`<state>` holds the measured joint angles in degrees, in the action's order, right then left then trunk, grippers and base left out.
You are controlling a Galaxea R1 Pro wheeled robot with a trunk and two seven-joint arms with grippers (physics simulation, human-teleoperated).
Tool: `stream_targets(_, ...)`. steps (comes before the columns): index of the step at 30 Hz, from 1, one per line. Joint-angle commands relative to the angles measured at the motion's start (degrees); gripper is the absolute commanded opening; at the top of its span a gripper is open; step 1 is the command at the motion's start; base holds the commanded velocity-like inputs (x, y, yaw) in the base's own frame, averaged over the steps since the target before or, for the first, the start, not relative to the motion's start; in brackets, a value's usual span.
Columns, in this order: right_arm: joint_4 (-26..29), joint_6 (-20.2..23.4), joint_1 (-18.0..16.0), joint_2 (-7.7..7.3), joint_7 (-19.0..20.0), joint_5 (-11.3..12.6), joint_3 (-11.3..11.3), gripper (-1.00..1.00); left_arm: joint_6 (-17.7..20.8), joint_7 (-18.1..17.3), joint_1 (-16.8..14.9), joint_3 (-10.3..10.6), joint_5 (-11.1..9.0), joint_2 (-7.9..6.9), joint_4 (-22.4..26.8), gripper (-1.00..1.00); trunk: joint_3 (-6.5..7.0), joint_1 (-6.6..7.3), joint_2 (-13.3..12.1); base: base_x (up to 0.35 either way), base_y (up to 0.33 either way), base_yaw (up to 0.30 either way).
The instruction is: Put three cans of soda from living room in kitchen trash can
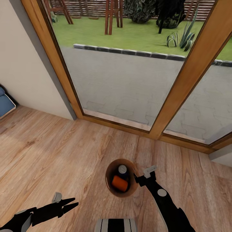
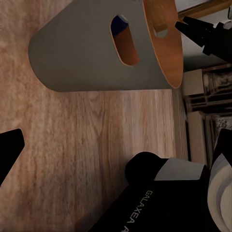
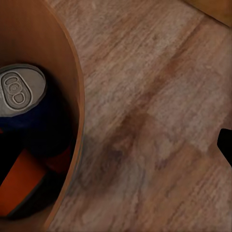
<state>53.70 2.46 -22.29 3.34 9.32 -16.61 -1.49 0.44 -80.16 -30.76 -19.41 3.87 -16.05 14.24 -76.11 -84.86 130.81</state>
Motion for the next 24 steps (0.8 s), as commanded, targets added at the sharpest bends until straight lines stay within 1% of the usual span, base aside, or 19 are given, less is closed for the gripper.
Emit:
stream_targets(1, 0.0, 0.0, 0.0, 0.0, 0.0, 0.0, 0.0, 1.0, 0.0, 0.0, 0.0, 0.0, 0.0, -0.01, 0.0, 1.0, 0.0, 0.0, 0.0, 0.0, 0.0, 0.0)
stream_targets(6, 0.0, 0.0, 0.0, 0.03, 0.0, 0.0, 0.0, 1.0, 0.0, 0.0, 0.0, -0.1, 0.0, 0.03, 0.0, 1.0, 0.0, 0.0, 0.0, 0.0, 0.0, 0.0)
stream_targets(12, 0.0, 0.0, 0.0, 0.67, 0.0, 0.0, 0.0, 1.0, 0.0, 0.0, 0.0, -0.1, 0.0, 0.05, 0.0, 1.0, 0.0, 0.0, 0.0, 0.0, 0.0, 0.0)
stream_targets(24, 0.0, 0.0, 0.0, 0.96, 0.0, 0.0, 0.0, 1.0, 0.0, 0.0, 0.0, 0.1, 0.0, 0.05, 0.0, 1.0, 2.15, 2.64, -4.8, 0.0, 0.0, 0.0)
